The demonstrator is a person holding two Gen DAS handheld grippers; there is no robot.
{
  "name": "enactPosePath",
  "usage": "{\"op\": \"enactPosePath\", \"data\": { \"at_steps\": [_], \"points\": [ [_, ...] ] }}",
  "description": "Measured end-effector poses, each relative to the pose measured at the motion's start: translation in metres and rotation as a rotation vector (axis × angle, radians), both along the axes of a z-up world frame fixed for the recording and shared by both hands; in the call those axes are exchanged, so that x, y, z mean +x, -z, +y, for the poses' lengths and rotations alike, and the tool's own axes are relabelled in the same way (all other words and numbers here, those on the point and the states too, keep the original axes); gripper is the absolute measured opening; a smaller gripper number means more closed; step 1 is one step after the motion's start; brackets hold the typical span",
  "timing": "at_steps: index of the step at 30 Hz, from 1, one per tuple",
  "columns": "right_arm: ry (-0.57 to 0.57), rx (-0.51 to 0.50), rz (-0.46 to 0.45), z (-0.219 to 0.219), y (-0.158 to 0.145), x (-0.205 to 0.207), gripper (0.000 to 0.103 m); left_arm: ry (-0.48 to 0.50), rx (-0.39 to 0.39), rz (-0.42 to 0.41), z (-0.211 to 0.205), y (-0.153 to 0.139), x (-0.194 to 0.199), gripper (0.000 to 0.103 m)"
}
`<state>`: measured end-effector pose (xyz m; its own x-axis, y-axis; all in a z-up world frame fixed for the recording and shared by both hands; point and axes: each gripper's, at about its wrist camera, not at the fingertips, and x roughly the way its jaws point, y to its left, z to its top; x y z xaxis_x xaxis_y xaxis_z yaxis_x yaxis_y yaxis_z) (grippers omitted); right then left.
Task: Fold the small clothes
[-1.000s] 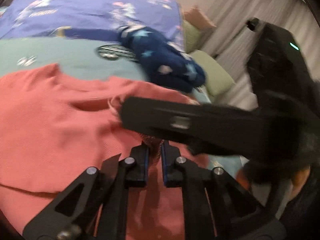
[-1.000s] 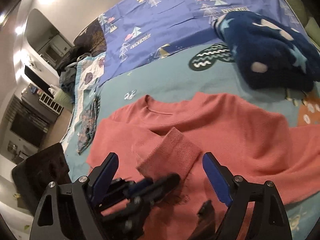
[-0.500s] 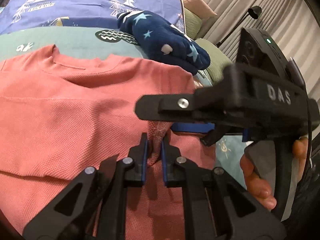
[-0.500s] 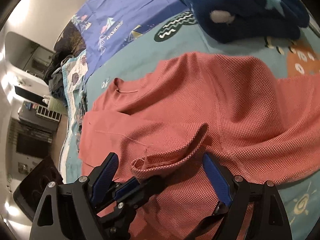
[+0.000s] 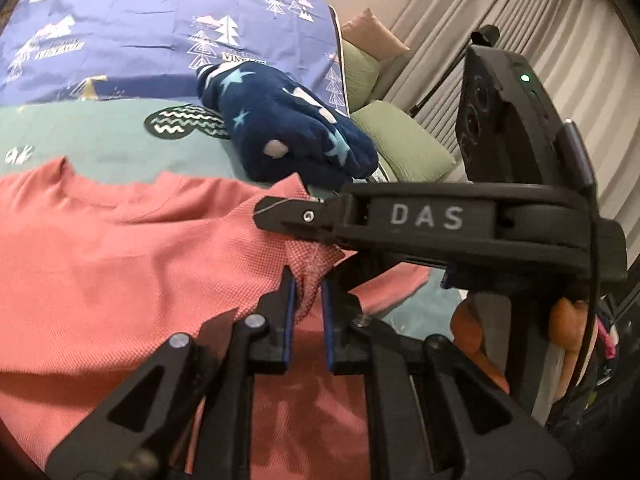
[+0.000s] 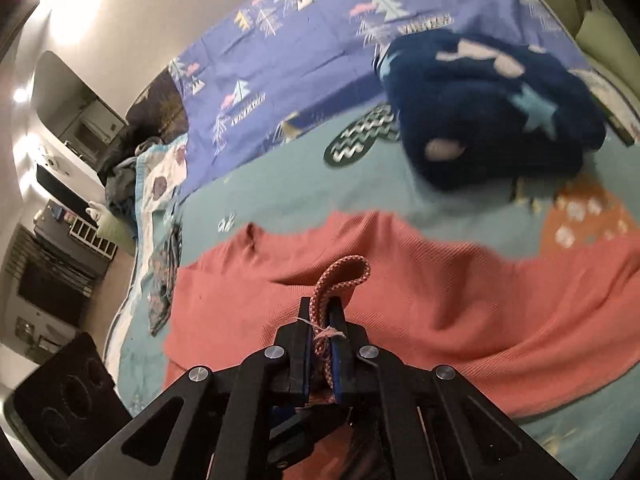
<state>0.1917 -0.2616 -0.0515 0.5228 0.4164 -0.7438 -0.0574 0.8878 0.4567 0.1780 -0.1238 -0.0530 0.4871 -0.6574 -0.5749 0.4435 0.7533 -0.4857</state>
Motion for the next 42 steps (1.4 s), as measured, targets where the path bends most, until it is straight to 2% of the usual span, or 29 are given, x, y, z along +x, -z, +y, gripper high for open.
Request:
{"op": "enactPosePath", "data": {
  "at_steps": [2, 6, 8, 10, 13, 15, 19, 21, 23, 24, 25, 26, 27, 29, 31, 33, 35, 36, 39, 42],
  "points": [
    [0.027, -0.005, 0.024, -0.011, 0.013, 0.008, 0.006, 0.008, 0.028, 0.023, -0.009, 0.008, 0.005, 0.014],
    [0.006, -0.015, 0.209, -0.025, 0.062, 0.015, 0.012, 0.025, 0.067, 0.119, -0.01, 0.033, 0.008, 0.023],
    [0.01, 0.027, 0.193, -0.034, 0.066, 0.006, 0.013, 0.022, 0.074, 0.13, 0.002, 0.038, 0.002, 0.026],
    [0.031, 0.015, 0.159, -0.043, 0.057, -0.005, 0.017, -0.001, 0.097, 0.097, 0.02, 0.035, -0.004, 0.028],
    [0.06, -0.084, 0.087, -0.045, 0.037, -0.022, 0.02, -0.09, 0.117, 0.059, 0.057, 0.025, -0.006, 0.029],
    [0.04, -0.11, 0.046, -0.039, 0.027, -0.03, 0.021, -0.161, 0.124, 0.037, 0.085, 0.02, -0.002, 0.029],
    [-0.1, -0.014, -0.012, -0.011, 0.016, -0.038, 0.021, -0.322, 0.191, 0.032, 0.132, 0.023, 0.018, 0.029],
    [-0.16, -0.003, 0.012, 0.004, 0.023, -0.036, 0.021, -0.408, 0.246, 0.045, 0.154, 0.03, 0.032, 0.031],
    [-0.161, -0.068, 0.082, 0.01, 0.043, -0.034, 0.019, -0.518, 0.363, 0.082, 0.177, 0.049, 0.043, 0.033],
    [-0.14, -0.106, 0.127, 0.008, 0.057, -0.033, 0.015, -0.557, 0.396, 0.107, 0.188, 0.058, 0.045, 0.034],
    [-0.132, -0.084, 0.141, 0.002, 0.065, -0.033, 0.014, -0.576, 0.384, 0.128, 0.2, 0.064, 0.046, 0.034],
    [-0.123, -0.028, 0.136, -0.006, 0.068, -0.035, 0.014, -0.581, 0.318, 0.128, 0.211, 0.067, 0.044, 0.034],
    [-0.108, 0.036, 0.135, -0.016, 0.067, -0.04, 0.014, -0.584, 0.287, 0.132, 0.217, 0.066, 0.042, 0.034],
    [-0.08, 0.112, 0.13, -0.036, 0.058, -0.049, 0.018, -0.586, 0.301, 0.138, 0.215, 0.061, 0.041, 0.034],
    [-0.002, 0.11, 0.072, -0.062, 0.044, -0.058, 0.027, -0.571, 0.28, 0.131, 0.206, 0.055, 0.038, 0.035],
    [0.154, 0.067, 0.006, -0.106, 0.033, -0.069, 0.054, -0.501, 0.217, 0.117, 0.188, 0.045, 0.029, 0.035],
    [0.316, 0.068, -0.009, -0.151, 0.032, -0.079, 0.056, -0.438, 0.206, 0.086, 0.165, 0.035, 0.023, 0.038],
    [0.39, 0.09, 0.001, -0.174, 0.036, -0.083, 0.056, -0.415, 0.207, 0.074, 0.157, 0.032, 0.02, 0.042],
    [0.557, 0.185, 0.057, -0.229, 0.057, -0.092, 0.056, -0.309, 0.225, 0.039, 0.115, 0.023, 0.012, 0.042],
    [0.626, 0.312, 0.106, -0.258, 0.085, -0.095, 0.057, -0.22, 0.239, 0.021, 0.079, 0.02, 0.008, 0.043]
  ]
}}
